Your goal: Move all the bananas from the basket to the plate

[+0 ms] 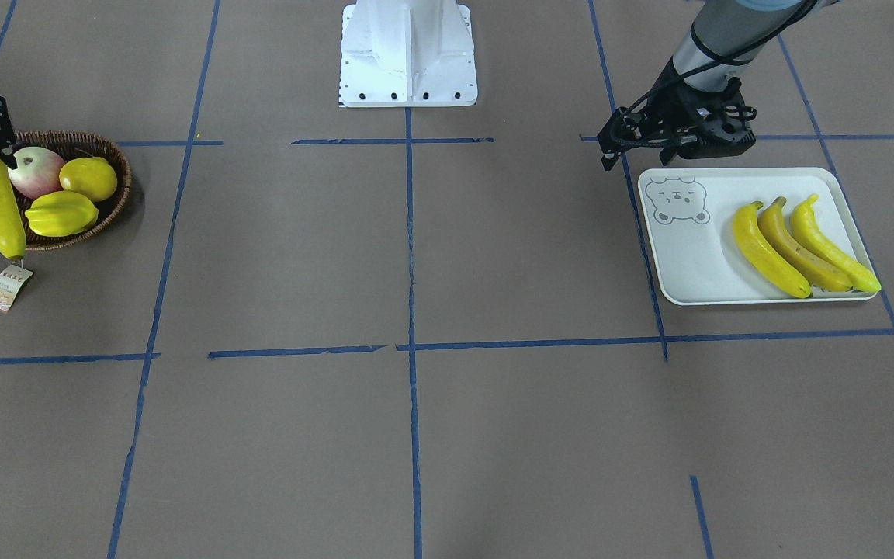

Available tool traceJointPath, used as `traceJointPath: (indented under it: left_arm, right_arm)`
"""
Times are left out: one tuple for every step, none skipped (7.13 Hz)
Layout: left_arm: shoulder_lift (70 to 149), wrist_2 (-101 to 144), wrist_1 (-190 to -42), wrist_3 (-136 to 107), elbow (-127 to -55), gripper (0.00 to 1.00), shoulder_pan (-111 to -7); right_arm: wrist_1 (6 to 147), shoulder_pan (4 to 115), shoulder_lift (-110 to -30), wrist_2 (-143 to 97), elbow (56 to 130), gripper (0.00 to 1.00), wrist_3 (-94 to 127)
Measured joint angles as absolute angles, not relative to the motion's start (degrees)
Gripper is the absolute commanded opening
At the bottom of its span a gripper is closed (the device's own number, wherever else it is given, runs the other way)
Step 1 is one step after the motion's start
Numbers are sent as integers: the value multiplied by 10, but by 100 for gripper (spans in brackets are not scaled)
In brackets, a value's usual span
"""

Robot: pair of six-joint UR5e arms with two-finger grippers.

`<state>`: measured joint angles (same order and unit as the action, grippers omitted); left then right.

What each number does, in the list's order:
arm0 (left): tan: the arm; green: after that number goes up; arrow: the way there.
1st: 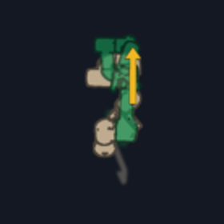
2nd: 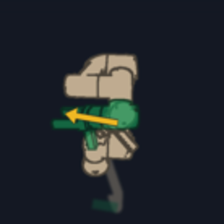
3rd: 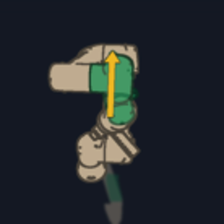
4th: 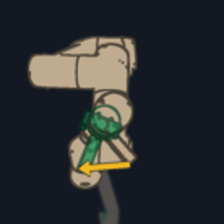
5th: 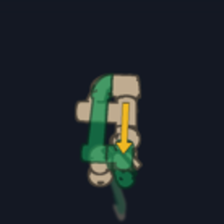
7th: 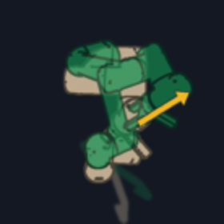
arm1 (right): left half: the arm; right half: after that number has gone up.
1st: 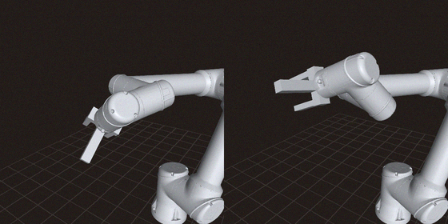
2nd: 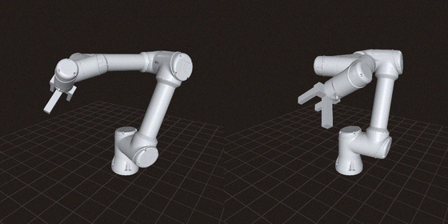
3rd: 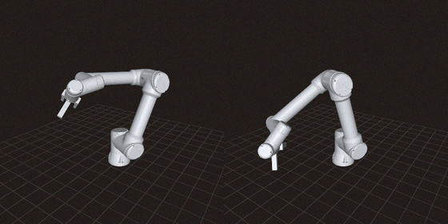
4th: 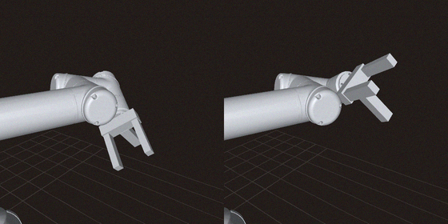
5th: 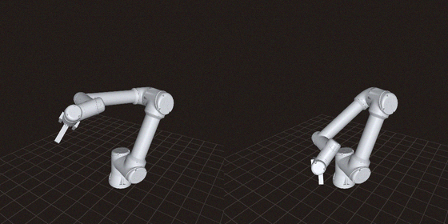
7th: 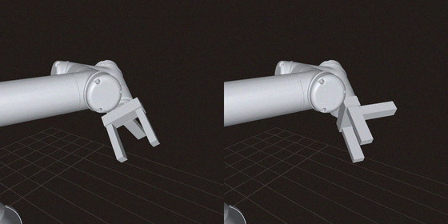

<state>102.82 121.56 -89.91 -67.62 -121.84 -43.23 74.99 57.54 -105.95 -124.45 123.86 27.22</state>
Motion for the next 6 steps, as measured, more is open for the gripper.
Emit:
traceJointPath:
  left_arm:
    - [1038,1215,-899,-676,-1219,100,-425]
    - [1047,1214,-899,-676,-1219,100,-420]
    - [1056,1214,-901,-676,-1221,100,-418]
    - [1064,1214,-905,-677,-1222,100,-417]
    - [1075,1215,-912,-677,-1219,100,-411]
    - [1094,1215,-918,-678,-1212,100,-403]
  right_arm:
    - [731,572,-1046,-1258,1245,19,326]
    - [679,554,-1037,-1264,1246,19,402]
    - [620,525,-1024,-1264,1244,20,488]
    - [579,495,-999,-1262,1243,20,566]
    - [560,468,-970,-1251,1241,21,622]
    - [551,437,-941,-1225,1239,21,666]
